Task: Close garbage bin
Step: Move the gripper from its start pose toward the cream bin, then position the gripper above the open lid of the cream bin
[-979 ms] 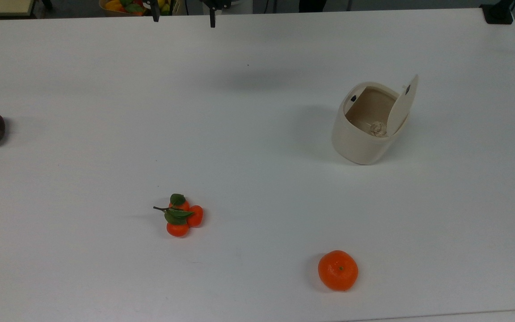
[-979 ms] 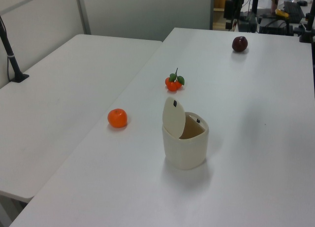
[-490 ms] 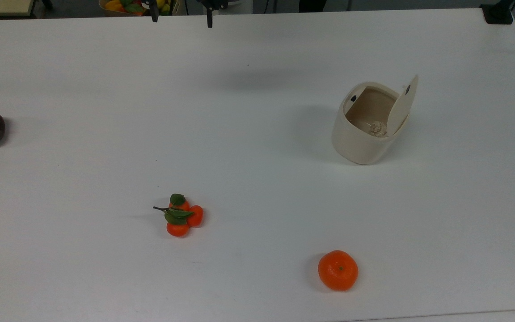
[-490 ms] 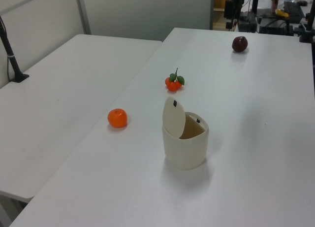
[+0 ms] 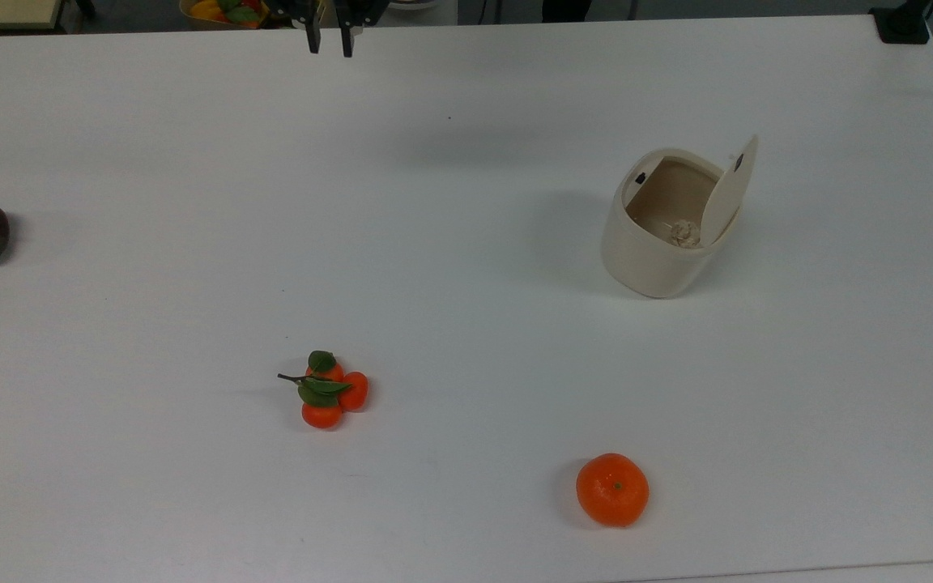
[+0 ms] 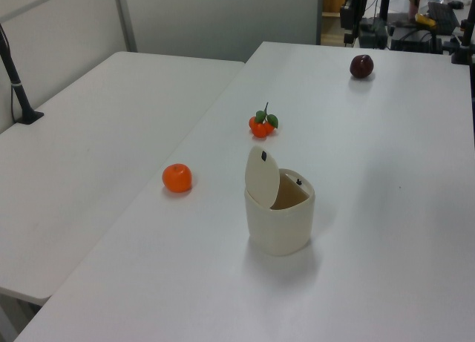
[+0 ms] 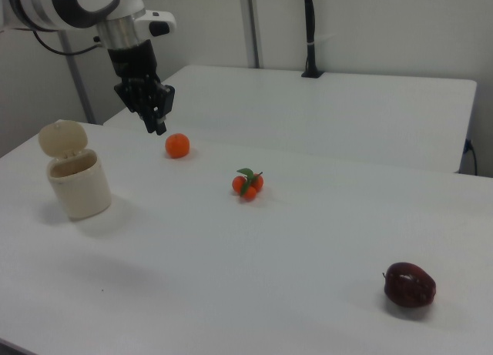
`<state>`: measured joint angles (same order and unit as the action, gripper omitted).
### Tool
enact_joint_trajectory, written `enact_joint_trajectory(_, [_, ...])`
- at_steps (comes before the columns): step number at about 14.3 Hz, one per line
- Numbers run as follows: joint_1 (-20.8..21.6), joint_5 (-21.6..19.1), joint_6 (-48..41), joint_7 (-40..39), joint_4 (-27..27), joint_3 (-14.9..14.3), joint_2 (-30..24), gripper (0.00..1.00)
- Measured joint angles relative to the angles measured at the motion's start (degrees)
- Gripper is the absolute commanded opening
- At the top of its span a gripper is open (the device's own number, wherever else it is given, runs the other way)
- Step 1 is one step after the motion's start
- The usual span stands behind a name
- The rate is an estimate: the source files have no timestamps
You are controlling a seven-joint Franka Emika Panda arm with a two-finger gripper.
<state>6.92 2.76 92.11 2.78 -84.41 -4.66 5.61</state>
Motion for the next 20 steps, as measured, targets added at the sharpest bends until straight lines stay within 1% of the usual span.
enact_joint_trajectory(6, [-0.02,-0.11,0.0,0.0,0.0,0.07,0.0,0.0])
enact_joint_trajectory(10, [0.65,-0.69,1.12,0.0,0.14,1.42,-0.01,0.0])
enact_joint_trajectory(12, [3.34,-1.32,5.0,0.0,0.39,1.88,-0.03,0.0])
enact_joint_trajectory(16, [11.52,-1.47,12.32,0.53,0.56,2.29,-0.02,0.0])
enact_joint_trajectory(20, [17.81,-2.16,19.18,0.65,0.14,2.5,1.3,0.0])
